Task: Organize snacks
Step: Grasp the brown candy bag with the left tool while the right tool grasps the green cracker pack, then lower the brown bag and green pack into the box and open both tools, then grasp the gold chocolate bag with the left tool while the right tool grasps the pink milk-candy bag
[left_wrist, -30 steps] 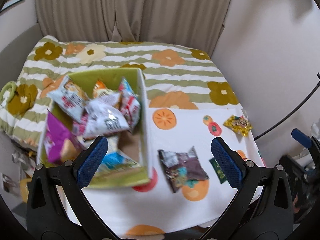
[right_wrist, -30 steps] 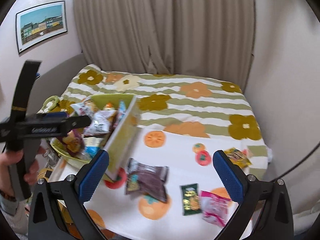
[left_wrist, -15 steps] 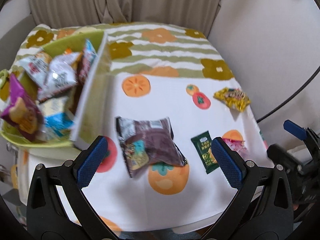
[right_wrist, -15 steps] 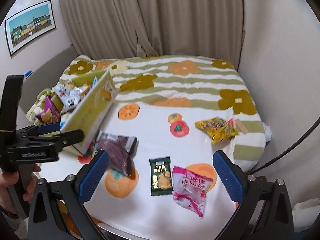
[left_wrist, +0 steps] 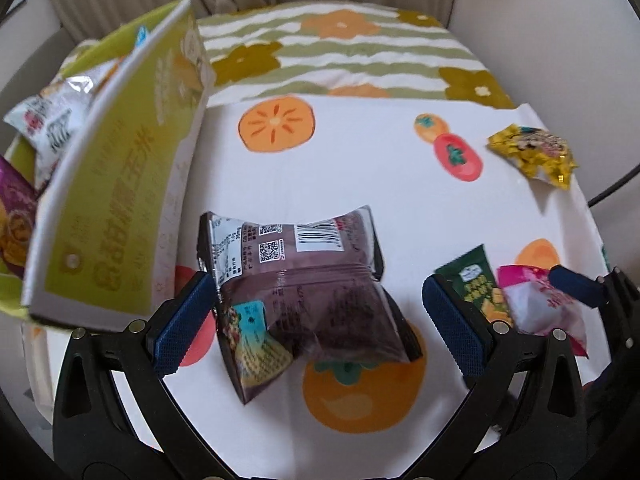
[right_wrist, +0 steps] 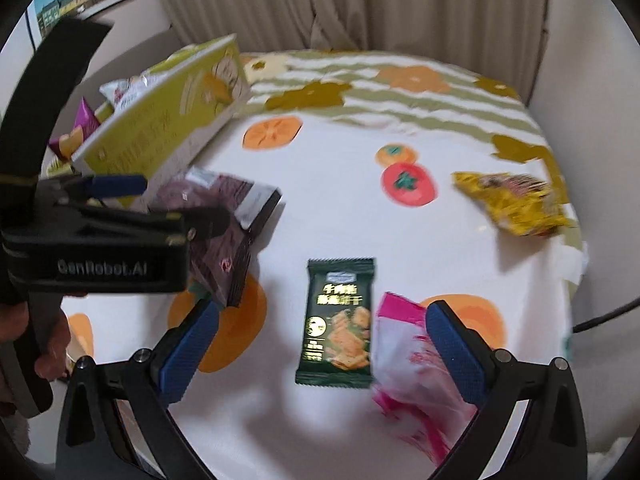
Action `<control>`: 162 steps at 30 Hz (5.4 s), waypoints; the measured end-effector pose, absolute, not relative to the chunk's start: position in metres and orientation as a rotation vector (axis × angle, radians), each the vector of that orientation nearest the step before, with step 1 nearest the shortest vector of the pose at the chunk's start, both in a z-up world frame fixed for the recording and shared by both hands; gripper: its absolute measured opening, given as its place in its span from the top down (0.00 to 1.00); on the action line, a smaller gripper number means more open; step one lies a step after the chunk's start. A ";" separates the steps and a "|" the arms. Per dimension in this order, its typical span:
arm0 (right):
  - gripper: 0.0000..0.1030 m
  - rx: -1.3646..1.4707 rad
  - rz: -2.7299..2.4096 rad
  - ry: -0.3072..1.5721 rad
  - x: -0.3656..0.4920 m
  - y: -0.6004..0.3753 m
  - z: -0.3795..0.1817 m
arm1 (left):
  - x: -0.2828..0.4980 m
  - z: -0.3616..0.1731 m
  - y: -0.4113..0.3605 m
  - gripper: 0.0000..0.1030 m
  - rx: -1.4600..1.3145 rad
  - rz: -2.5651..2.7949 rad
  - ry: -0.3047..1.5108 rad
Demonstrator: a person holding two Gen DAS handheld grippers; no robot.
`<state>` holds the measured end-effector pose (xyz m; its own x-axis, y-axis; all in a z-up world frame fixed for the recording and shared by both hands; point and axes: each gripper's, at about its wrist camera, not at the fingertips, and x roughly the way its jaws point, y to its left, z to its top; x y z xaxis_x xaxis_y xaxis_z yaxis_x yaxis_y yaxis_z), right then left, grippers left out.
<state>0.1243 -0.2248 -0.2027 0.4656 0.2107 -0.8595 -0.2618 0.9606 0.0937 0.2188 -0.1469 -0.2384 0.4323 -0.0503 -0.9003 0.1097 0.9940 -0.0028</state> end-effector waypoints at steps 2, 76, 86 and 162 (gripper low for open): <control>0.05 -0.070 0.307 1.061 0.128 -0.219 -0.213 | 0.223 -0.247 -0.146 0.00 0.068 -0.092 1.140; 0.62 0.023 0.308 0.853 0.202 -0.009 -0.076 | 0.248 -0.107 0.112 0.00 -0.064 -0.217 0.971; 0.62 0.014 0.267 0.866 0.209 0.017 -0.077 | 0.236 -0.096 0.151 0.00 -0.114 -0.261 0.930; 0.00 0.240 -0.121 0.992 0.063 -0.294 -0.147 | 0.247 -0.145 -0.314 0.00 0.382 -0.714 0.963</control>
<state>0.0630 -0.2940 -0.1474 0.5428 0.0080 -0.8398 0.2096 0.9670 0.1446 0.2474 -0.3144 -0.1451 0.3714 -0.3791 -0.8476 0.7006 0.7134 -0.0121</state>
